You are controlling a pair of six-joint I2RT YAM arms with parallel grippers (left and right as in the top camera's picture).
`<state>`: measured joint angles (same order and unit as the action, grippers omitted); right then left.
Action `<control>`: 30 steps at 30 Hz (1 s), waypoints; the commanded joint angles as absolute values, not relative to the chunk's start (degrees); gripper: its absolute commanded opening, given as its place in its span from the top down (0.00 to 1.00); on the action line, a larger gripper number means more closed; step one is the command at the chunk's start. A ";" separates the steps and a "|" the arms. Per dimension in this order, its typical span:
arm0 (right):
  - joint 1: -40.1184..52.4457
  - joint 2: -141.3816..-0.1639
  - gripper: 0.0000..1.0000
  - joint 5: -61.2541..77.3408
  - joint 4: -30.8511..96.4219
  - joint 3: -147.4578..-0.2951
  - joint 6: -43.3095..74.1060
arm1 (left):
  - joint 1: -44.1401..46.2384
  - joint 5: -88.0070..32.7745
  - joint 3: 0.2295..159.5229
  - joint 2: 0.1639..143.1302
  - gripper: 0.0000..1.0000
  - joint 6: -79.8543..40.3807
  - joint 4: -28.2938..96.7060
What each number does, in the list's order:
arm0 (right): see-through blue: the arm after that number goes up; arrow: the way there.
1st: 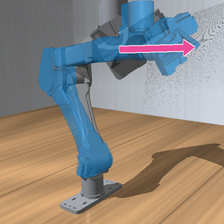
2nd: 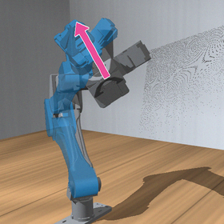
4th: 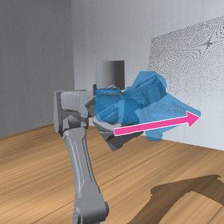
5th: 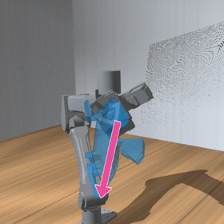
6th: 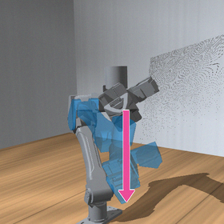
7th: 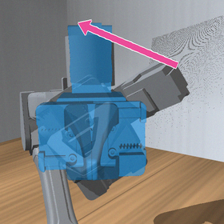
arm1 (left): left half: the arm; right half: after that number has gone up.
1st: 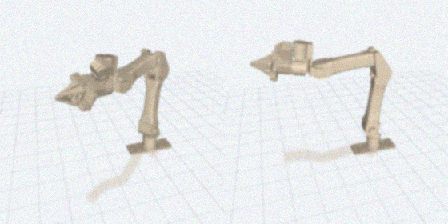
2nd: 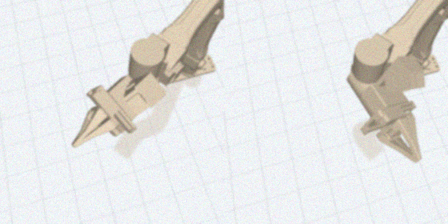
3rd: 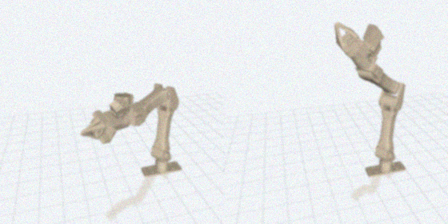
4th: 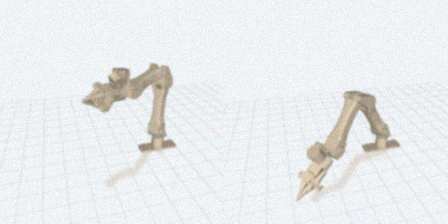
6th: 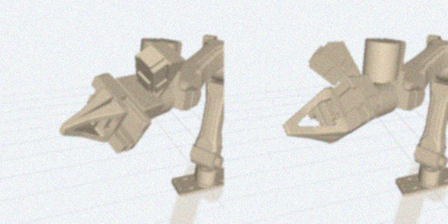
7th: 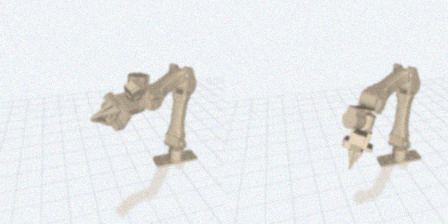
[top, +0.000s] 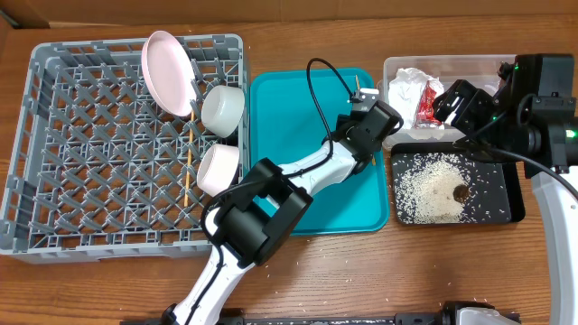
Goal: Sort waste into correct bins and load items into the dishwasher
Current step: 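Return left gripper to the remaining chopstick and pinch it, then lift the second chopstick with left gripper and carry it to rack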
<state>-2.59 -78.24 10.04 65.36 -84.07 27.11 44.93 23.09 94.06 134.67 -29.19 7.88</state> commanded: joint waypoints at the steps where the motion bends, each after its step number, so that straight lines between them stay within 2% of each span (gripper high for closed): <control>1: -2.70 -78.15 0.00 9.43 65.06 -84.55 26.94 | 45.04 22.46 94.39 136.59 0.46 -28.27 7.73; 5: -2.70 -78.15 0.00 9.45 65.06 -84.55 26.94 | 44.97 21.98 94.43 136.51 0.83 -29.39 9.67; 8: -2.70 -78.15 0.00 9.43 65.06 -84.55 26.94 | 44.77 18.68 95.26 135.39 0.92 -29.39 12.53; 10: -2.70 -78.15 0.00 9.43 65.06 -84.55 26.94 | 44.42 17.52 97.08 134.28 0.93 -29.36 16.99; 13: -2.70 -78.15 0.00 9.43 65.06 -84.55 26.94 | 42.65 16.84 104.40 133.36 0.91 -28.25 31.14; 15: -2.70 -78.15 0.00 9.43 65.06 -84.55 26.94 | 39.72 10.24 109.51 133.36 0.91 -28.25 42.44; 17: -2.70 -78.15 0.00 9.43 65.06 -84.55 26.94 | 37.34 3.38 110.41 133.36 0.90 -28.23 47.99; 21: -2.70 -78.15 0.00 9.43 65.06 -84.55 26.94 | 34.83 -2.55 110.28 133.49 0.89 -27.16 52.05; 23: -2.70 -78.15 0.00 9.43 65.06 -84.55 26.94 | 34.41 -4.21 110.30 133.49 0.96 -25.21 52.73; 26: -2.70 -78.15 0.00 9.43 65.06 -84.55 26.94 | 33.76 -5.69 112.14 133.29 0.96 -24.91 55.75; 30: -2.70 -78.15 0.00 9.43 65.06 -84.55 26.94 | 31.92 -6.68 122.65 132.99 0.96 -21.47 68.14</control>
